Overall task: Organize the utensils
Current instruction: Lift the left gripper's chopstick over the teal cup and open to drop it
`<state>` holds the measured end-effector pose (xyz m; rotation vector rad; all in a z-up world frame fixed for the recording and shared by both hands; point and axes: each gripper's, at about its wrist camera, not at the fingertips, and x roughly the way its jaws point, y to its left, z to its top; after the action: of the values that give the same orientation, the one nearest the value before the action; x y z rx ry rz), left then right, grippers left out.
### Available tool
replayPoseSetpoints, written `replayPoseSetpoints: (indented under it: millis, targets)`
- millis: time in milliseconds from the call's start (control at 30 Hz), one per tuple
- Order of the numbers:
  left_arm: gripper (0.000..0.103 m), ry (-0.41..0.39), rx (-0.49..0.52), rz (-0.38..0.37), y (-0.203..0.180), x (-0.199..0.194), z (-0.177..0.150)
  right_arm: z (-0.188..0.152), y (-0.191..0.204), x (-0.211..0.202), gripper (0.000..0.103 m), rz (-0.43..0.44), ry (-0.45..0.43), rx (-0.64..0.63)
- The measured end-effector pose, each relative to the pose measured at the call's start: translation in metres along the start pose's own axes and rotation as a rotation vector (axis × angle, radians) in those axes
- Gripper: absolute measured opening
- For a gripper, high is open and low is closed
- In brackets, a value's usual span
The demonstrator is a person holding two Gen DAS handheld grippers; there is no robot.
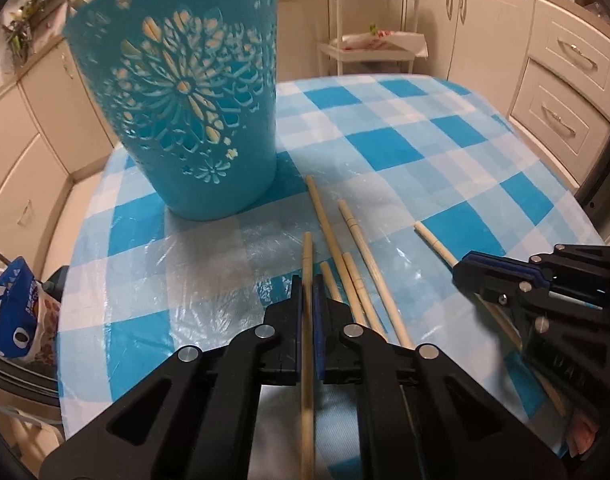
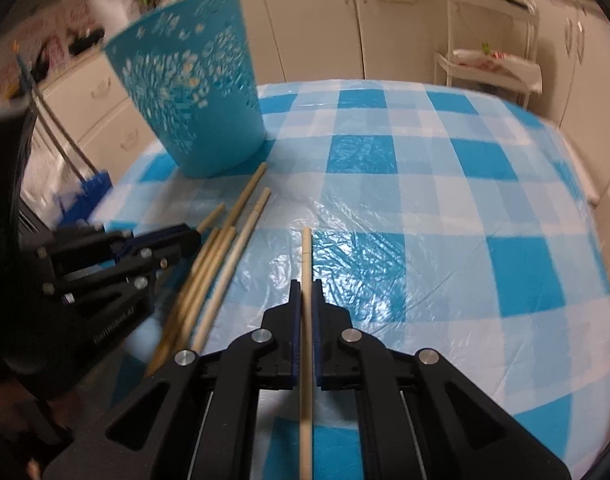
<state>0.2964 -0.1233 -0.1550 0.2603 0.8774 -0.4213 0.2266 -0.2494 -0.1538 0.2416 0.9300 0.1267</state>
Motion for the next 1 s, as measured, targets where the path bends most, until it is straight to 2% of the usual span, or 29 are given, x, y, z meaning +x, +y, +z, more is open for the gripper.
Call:
replayPoseSetpoints:
  millis: [167, 367, 467, 600, 667, 800, 1000]
  targets:
    - [0.005, -0.079, -0.019, -0.004, 0.000, -0.026, -0.005, -0.001, -0.015, -0.005, 0.006, 0.049, -0.031, 0.101]
    - [0.005, -0.218, -0.074, -0.034, 0.010, -0.066, -0.007, 0.000, -0.022, -0.002, 0.006, 0.068, -0.016, 0.143]
    - [0.005, -0.311, -0.105, -0.060, 0.017, -0.093, -0.007, 0.000, -0.022, -0.001, 0.006, 0.068, -0.011, 0.142]
    - [0.005, -0.477, -0.149, -0.092, 0.032, -0.139, -0.004, 0.000, -0.023, 0.000, 0.006, 0.068, -0.010, 0.142]
    - [0.005, -0.569, -0.181, -0.103, 0.042, -0.162, 0.001, 0.000, -0.023, -0.001, 0.006, 0.069, -0.011, 0.142]
    - [0.005, -0.699, -0.209, -0.099, 0.056, -0.193, 0.017, 0.000, -0.023, -0.001, 0.006, 0.072, -0.011, 0.145]
    - [0.005, -0.781, -0.237, -0.093, 0.072, -0.197, 0.054, 0.000, -0.026, 0.000, 0.006, 0.082, -0.011, 0.154]
